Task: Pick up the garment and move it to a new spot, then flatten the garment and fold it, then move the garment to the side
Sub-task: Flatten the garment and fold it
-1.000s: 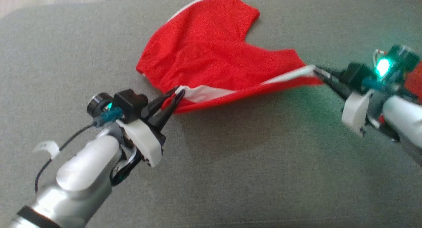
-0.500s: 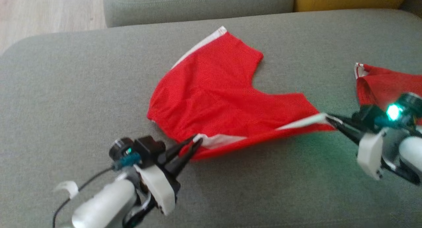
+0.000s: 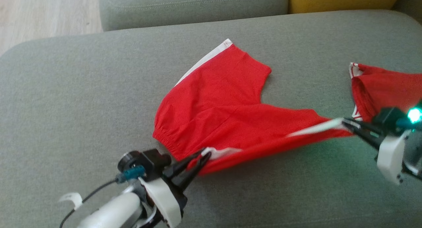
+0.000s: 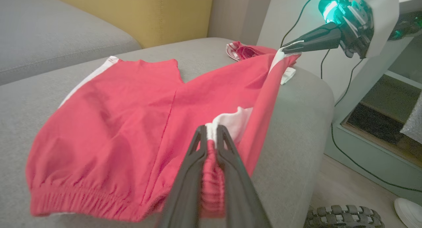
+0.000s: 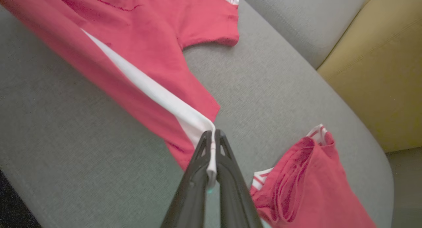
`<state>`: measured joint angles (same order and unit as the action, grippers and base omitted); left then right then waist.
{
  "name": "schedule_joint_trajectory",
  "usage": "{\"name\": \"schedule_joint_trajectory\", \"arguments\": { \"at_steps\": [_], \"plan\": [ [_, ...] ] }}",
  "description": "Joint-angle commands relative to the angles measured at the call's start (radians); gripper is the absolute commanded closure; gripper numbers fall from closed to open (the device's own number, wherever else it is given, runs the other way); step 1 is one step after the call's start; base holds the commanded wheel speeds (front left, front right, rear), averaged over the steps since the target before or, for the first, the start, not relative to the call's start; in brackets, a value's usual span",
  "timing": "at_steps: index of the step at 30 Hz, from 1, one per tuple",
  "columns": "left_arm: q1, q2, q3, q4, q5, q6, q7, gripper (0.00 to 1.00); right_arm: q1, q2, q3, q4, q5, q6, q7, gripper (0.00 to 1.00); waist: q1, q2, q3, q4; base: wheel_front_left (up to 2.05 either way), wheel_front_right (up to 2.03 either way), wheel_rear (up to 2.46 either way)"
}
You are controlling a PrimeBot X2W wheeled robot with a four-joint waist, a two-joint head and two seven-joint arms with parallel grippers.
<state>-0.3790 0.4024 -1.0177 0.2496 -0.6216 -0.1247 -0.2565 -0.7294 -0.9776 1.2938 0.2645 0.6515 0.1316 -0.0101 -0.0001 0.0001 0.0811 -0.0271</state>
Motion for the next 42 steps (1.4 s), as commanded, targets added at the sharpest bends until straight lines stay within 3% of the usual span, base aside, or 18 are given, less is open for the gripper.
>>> {"name": "schedule_joint_trajectory", "arguments": {
  "at_steps": [1,17,29,42],
  "plan": [
    [-0.046,0.015,0.051,-0.031,0.001,-0.006,-0.005,1.0,-0.023,-0.044,-0.014,-0.009,0.007,-0.001,-0.011,1.0,0.0001,-0.0001,0.004,0.003,0.0,0.0,0.0],
    [-0.105,-0.077,0.209,-0.031,0.016,-0.006,-0.005,1.0,-0.247,0.012,-0.014,0.093,-0.032,-0.001,-0.091,1.0,0.0001,-0.0001,0.079,0.145,0.0,0.0,0.0],
    [-0.262,-0.211,0.192,0.185,-0.014,-0.006,-0.005,1.0,-0.44,0.071,-0.014,0.203,-0.096,-0.001,-0.038,1.0,0.0001,-0.0001,0.234,0.289,0.0,0.0,0.0],
    [-0.406,-0.315,0.199,0.365,-0.025,-0.006,-0.005,1.0,-0.513,0.099,-0.014,0.265,-0.13,-0.001,0.029,1.0,0.0001,-0.0001,0.337,0.366,0.0,0.0,0.0]
  ]
}}
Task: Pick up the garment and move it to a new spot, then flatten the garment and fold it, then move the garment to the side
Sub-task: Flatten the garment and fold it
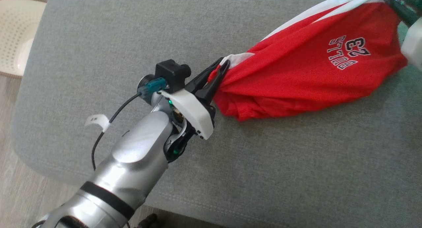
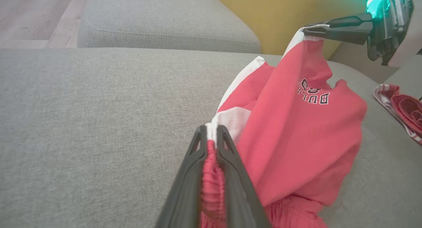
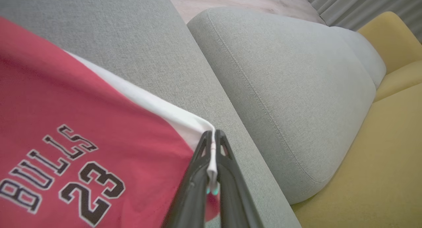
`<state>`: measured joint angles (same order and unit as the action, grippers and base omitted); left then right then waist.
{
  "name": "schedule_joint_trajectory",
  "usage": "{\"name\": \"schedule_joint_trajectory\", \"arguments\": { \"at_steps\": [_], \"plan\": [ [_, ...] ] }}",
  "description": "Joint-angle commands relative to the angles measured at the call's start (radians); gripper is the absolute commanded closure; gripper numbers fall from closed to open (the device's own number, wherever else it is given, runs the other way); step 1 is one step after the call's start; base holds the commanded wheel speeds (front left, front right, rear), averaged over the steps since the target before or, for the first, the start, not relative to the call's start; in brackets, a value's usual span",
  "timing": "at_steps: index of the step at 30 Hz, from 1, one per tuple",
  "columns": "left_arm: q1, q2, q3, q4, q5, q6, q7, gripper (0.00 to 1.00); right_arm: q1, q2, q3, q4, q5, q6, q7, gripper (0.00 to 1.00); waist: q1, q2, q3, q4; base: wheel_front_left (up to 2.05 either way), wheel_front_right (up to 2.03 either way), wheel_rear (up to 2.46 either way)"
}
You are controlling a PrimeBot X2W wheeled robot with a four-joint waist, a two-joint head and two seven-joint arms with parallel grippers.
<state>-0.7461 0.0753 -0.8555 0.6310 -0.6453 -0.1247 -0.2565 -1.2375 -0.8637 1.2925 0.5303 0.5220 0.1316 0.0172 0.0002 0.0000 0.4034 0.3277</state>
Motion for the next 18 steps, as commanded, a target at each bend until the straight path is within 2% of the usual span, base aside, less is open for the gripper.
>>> {"name": "schedule_joint_trajectory", "arguments": {
  "at_steps": [1,4,5,6,7,8,18],
  "plan": [
    [-0.039,0.012,0.037,-0.016,-0.001,-0.006,-0.005,1.0,-0.005,-0.014,-0.012,0.0,0.0,-0.001,0.001,1.0,-0.0002,0.0,0.014,0.012,0.0,0.0,0.0],
    [-0.053,0.001,0.031,-0.008,-0.005,-0.006,-0.005,1.0,-0.019,-0.007,-0.012,0.024,0.01,-0.001,-0.001,1.0,-0.0002,0.0,0.028,0.016,0.0,0.0,0.0],
    [-0.057,-0.001,0.027,-0.005,-0.007,-0.006,-0.005,0.96,-0.025,-0.004,-0.012,0.034,0.015,-0.001,-0.005,0.78,-0.0002,0.0,0.031,0.017,0.0,0.0,0.0],
    [-0.06,-0.004,0.025,-0.002,-0.009,-0.006,-0.005,0.67,-0.03,0.0,-0.012,0.047,0.023,-0.001,-0.007,0.0,-0.0002,0.0,0.035,0.017,0.0,0.0,0.0],
    [-0.064,-0.006,0.023,0.002,-0.009,-0.006,-0.005,0.14,-0.034,0.003,-0.012,0.059,0.022,-0.001,-0.006,0.0,-0.0002,0.0,0.038,0.017,0.0,0.0,0.0],
    [-0.067,-0.007,0.024,0.008,-0.008,-0.006,-0.005,0.0,-0.037,0.007,-0.012,0.069,0.02,-0.001,-0.007,0.0,-0.0002,0.0,0.04,0.017,0.0,0.0,0.0],
    [-0.051,-0.003,0.08,0.036,0.01,-0.006,-0.005,0.0,-0.054,0.079,-0.027,0.249,0.118,-0.001,-0.172,0.0,-0.0002,0.0,0.009,-0.027,0.0,0.0,0.0]
  ]
}}
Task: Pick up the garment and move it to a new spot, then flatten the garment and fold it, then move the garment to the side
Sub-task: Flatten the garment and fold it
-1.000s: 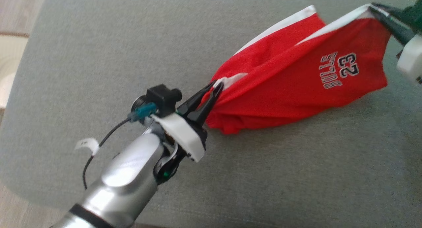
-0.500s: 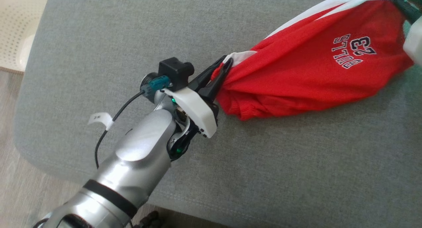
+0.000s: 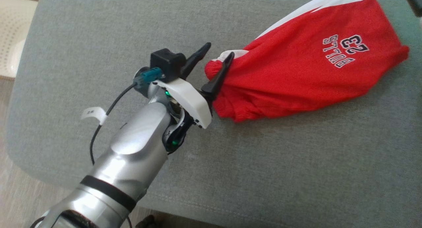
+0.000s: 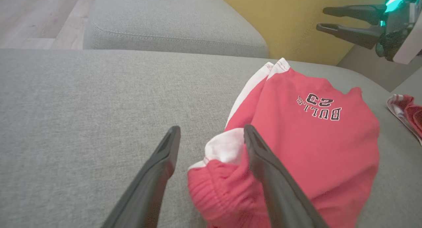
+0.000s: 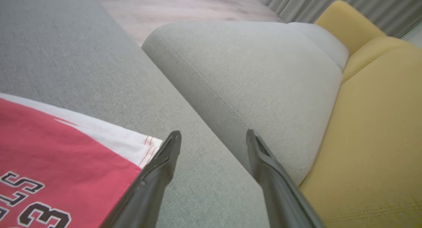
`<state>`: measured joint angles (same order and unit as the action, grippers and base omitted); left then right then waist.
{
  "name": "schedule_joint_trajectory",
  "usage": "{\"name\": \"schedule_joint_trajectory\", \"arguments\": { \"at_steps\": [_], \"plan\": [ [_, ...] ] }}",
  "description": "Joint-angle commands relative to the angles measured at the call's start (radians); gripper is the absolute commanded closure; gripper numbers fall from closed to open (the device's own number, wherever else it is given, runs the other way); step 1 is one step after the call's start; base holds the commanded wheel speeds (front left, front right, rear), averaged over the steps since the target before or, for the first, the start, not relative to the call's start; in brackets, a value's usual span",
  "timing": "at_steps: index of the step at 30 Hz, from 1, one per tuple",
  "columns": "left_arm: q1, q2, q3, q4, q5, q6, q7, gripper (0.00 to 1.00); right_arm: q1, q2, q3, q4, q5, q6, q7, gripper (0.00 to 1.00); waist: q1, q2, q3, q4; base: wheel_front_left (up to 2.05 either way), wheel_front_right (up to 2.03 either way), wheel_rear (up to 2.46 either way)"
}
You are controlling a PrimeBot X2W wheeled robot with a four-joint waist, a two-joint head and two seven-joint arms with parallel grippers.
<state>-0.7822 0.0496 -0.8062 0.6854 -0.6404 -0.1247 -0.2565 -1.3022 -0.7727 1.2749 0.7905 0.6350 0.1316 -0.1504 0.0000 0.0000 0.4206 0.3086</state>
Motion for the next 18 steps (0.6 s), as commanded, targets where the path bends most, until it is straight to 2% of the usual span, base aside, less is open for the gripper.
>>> {"name": "schedule_joint_trajectory", "arguments": {
  "at_steps": [1,6,10,13,18],
  "plan": [
    [-0.009,0.026,0.041,-0.018,0.009,-0.006,-0.005,0.0,0.017,-0.006,-0.017,0.009,0.012,-0.001,-0.025,0.0,0.0,0.0,-0.016,-0.016,0.0,0.0,0.0],
    [0.03,0.051,0.127,-0.033,0.031,-0.005,-0.005,0.0,0.054,0.032,-0.065,0.084,0.04,-0.001,-0.09,0.0,0.0,0.0,-0.066,-0.062,0.0,0.0,0.0],
    [0.07,0.063,0.222,-0.08,0.047,-0.001,-0.005,0.0,0.092,0.065,-0.147,0.113,0.056,-0.001,-0.109,0.0,0.0,0.0,-0.113,-0.102,0.0,0.0,0.0],
    [0.106,0.067,0.292,-0.132,0.073,0.007,-0.005,0.0,0.138,0.074,-0.243,0.065,0.048,-0.001,-0.111,0.0,0.0,0.0,-0.155,-0.127,0.0,0.0,0.0],
    [0.187,0.061,0.409,-0.232,0.116,0.021,-0.005,0.0,0.287,0.077,-0.459,-0.082,-0.02,-0.001,-0.111,0.0,0.0,0.0,-0.22,-0.17,0.0,0.0,0.0]
  ]
}}
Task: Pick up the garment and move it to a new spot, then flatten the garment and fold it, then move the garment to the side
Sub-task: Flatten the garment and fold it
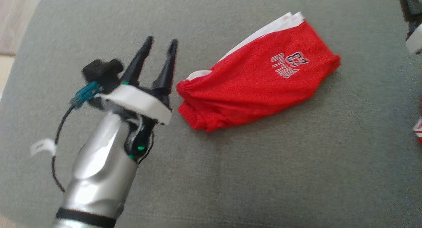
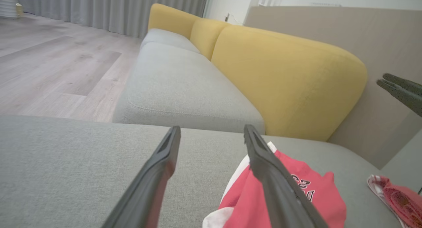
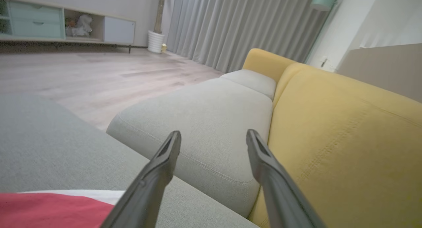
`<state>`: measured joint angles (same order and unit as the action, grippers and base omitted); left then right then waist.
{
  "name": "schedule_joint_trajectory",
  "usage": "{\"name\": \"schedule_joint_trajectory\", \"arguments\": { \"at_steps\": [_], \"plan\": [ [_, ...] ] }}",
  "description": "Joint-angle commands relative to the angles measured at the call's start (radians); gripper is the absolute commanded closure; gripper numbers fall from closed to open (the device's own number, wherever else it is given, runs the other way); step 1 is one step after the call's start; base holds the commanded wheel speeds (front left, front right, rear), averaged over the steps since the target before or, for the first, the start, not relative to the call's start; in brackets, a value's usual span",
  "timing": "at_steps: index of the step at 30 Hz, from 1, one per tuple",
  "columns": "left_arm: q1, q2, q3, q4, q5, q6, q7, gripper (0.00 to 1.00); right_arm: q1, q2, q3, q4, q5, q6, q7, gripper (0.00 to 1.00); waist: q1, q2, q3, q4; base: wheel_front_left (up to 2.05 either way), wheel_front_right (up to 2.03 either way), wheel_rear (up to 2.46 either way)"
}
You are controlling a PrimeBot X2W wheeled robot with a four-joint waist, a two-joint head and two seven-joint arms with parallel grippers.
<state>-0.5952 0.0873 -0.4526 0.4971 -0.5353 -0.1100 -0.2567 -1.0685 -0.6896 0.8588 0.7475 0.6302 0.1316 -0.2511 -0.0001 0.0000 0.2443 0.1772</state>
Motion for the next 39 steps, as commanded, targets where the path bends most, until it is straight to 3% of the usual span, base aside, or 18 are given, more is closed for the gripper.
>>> {"name": "schedule_joint_trajectory", "arguments": {
  "at_steps": [1,10,17,25,28,39],
  "plan": [
    [0.019,0.02,0.081,-0.062,0.012,0.007,-0.005,0.0,0.092,0.0,-0.092,-0.07,-0.031,-0.001,-0.01,0.0,0.0001,0.0,-0.055,-0.047,0.0,0.0,0.0],
    [0.202,-0.016,0.231,-0.22,0.054,0.005,-0.005,0.0,0.488,0.12,-0.446,-0.357,-0.216,-0.001,-0.011,0.0,0.0001,0.0,-0.137,-0.111,0.0,0.0,0.0],
    [0.306,-0.032,0.27,-0.277,0.088,-0.001,-0.005,0.0,0.705,0.241,-0.59,-0.472,-0.348,-0.001,-0.011,0.0,0.0001,0.0,-0.17,-0.141,0.0,0.0,0.0],
    [0.434,-0.036,0.29,-0.35,0.198,-0.008,-0.005,0.0,0.886,0.366,-0.671,-0.564,-0.462,-0.001,-0.011,0.0,0.0001,0.0,-0.185,-0.172,0.0,0.0,0.0],
    [0.473,-0.037,0.296,-0.378,0.183,0.003,-0.005,0.0,0.93,0.401,-0.691,-0.581,-0.481,-0.001,-0.011,0.0,0.0001,0.0,-0.184,-0.178,0.0,0.0,0.0],
    [0.49,-0.037,0.262,-0.395,0.182,0.021,-0.005,0.0,0.97,0.452,-0.724,-0.59,-0.483,-0.001,-0.011,0.0,0.0001,0.0,-0.159,-0.153,0.0,0.0,0.0]
  ]
}}
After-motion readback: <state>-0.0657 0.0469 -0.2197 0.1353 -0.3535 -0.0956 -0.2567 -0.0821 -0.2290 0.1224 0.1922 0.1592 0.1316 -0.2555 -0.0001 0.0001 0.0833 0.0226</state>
